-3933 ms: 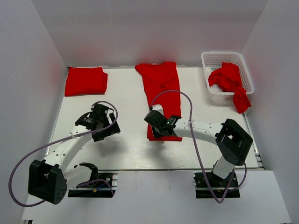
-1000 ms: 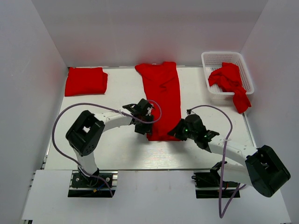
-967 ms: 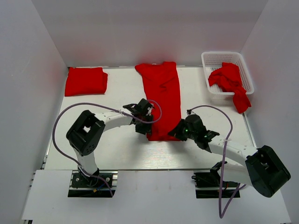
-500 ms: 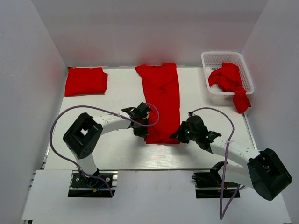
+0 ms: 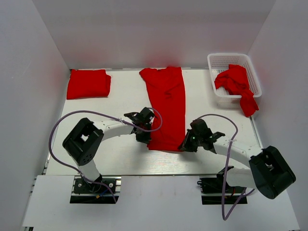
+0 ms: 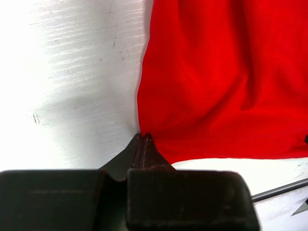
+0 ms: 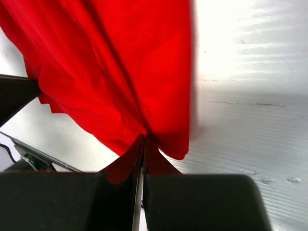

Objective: Fold and stack the t-shirts
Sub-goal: Rotate the tshirt 90 degrees

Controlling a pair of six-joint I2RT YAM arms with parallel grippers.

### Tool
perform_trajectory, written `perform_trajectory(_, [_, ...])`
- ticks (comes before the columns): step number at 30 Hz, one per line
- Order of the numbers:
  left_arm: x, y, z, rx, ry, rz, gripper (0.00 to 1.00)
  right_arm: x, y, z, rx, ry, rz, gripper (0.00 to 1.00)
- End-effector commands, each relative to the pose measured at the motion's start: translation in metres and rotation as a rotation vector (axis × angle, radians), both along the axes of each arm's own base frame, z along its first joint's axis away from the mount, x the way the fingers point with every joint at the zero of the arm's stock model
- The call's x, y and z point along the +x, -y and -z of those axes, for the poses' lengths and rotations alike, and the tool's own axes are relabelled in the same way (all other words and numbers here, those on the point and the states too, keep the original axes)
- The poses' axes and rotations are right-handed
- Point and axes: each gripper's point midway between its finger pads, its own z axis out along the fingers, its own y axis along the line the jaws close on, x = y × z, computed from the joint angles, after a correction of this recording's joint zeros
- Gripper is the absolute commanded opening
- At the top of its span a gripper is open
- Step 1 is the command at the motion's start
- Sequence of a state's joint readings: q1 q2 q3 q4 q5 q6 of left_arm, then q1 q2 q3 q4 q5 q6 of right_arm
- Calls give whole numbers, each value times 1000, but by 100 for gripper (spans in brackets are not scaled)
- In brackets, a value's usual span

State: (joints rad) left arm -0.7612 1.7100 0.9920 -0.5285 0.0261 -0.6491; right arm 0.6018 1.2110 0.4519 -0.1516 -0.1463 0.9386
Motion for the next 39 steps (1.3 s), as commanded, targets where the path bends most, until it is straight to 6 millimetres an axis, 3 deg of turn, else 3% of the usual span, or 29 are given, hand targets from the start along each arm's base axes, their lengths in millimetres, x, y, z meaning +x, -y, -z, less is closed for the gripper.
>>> perform_trajectory(1, [-11, -24, 6, 92, -17, -14, 0, -2, -1, -5, -34, -19, -82, 3])
perform_trajectory(4, [-13, -24, 3, 90, -20, -23, 0, 2, -7, -13, -28, 15, -130, 17])
perform_trajectory(7, [-13, -21, -2, 74, -22, -28, 0, 7, -19, -30, 29, 94, -208, 19])
perform_trajectory(8, [-14, -23, -2, 80, -28, -28, 0, 11, -23, -38, 42, 146, -250, 23])
perform_trajectory(10, [-15, -23, -7, 70, -28, -47, 0, 15, -26, -51, 56, 202, -283, 37])
perform_trajectory(11, [-17, -25, -6, 79, -36, -47, 0, 17, -27, -57, 54, 246, -318, 51])
perform_trajectory(14, [-19, -26, -9, 71, -33, -57, 0, 22, -25, -76, 32, 315, -357, 64])
perform_trajectory(16, [-22, -23, -7, 62, -38, -44, 0, 24, -26, -87, 42, 363, -375, 78])
perform_trajectory(17, [-22, -22, -10, 53, -34, -53, 0, 20, -31, -95, 75, 401, -435, 89])
perform_trajectory(21, [-25, -22, -9, 40, -43, -69, 0, 31, -54, -125, 178, 514, -494, 90])
perform_trajectory(24, [-26, -24, -13, 30, -32, -94, 2, 39, -71, -130, 247, 504, -497, 90])
perform_trajectory(25, [-29, -27, -10, 39, -41, -94, 2, 49, -79, -141, 280, 562, -487, 90])
perform_trajectory(26, [-27, -27, -13, 33, -27, -105, 2, 55, -83, -127, 264, 525, -476, 90])
perform_trajectory(27, [-29, -29, -11, 40, -33, -105, 2, 70, -89, -142, 266, 566, -451, 90])
perform_trajectory(28, [-29, -29, -11, 40, -34, -105, 2, 77, -91, -140, 247, 564, -443, 90])
perform_trajectory(29, [-29, -29, -11, 40, -34, -105, 2, 91, -92, -120, 186, 524, -414, 90])
perform_trajectory(30, [-29, -29, -11, 40, -34, -105, 2, 118, -95, -146, 145, 608, -371, 90])
perform_trajectory(32, [-29, -29, -11, 40, -34, -105, 2, 141, -83, -110, -32, 546, -311, 90])
perform_trajectory(33, [-31, -30, -10, 46, -40, -105, 2, 158, -90, -133, -45, 594, -307, 90])
perform_trajectory(34, [-31, -30, -10, 46, -40, -105, 2, 163, -89, -118, -88, 561, -311, 90])
perform_trajectory(35, [-31, -30, -10, 46, -40, -105, 2, 183, -84, -116, -164, 578, -259, 90])
perform_trajectory(38, [-31, -30, -10, 46, -40, -105, 0, 209, -81, -110, -252, 584, -221, 90])
perform_trajectory(39, [-32, -32, -10, 53, -46, -105, 0, 215, -78, -88, -306, 547, -209, 90])
